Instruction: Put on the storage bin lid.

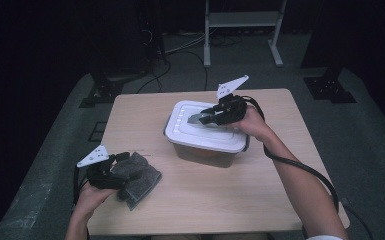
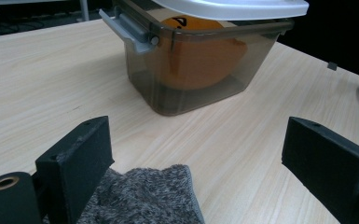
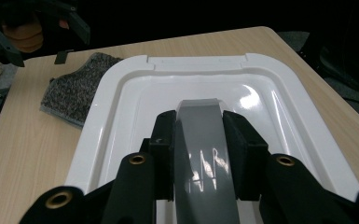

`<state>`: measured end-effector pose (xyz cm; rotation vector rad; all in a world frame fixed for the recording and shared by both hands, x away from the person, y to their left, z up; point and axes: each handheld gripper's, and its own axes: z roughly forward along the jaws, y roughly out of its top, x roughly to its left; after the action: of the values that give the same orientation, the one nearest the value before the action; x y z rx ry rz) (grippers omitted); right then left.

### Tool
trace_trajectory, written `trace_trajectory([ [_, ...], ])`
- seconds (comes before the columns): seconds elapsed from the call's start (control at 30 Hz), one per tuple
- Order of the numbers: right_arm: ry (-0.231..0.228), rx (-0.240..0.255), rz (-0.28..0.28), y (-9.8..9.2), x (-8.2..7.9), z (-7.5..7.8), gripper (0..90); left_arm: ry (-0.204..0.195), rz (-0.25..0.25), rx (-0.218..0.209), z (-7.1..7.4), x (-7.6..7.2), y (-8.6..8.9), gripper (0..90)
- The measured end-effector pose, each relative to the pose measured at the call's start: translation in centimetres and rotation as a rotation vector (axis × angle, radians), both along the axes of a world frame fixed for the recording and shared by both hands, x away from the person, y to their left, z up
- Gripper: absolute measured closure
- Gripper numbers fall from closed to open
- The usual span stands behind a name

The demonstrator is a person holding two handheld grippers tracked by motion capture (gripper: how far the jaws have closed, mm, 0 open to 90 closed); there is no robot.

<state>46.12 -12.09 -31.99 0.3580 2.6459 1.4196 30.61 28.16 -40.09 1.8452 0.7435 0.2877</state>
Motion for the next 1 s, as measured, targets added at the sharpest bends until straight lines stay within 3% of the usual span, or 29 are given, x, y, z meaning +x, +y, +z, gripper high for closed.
trace_trajectory([
  [1.0,0.019,-0.018,-0.010,0.5,1.1,-1.7,65.1,0.003,0.003,-0.004,-0.1,-0.1,0.0,7.9],
])
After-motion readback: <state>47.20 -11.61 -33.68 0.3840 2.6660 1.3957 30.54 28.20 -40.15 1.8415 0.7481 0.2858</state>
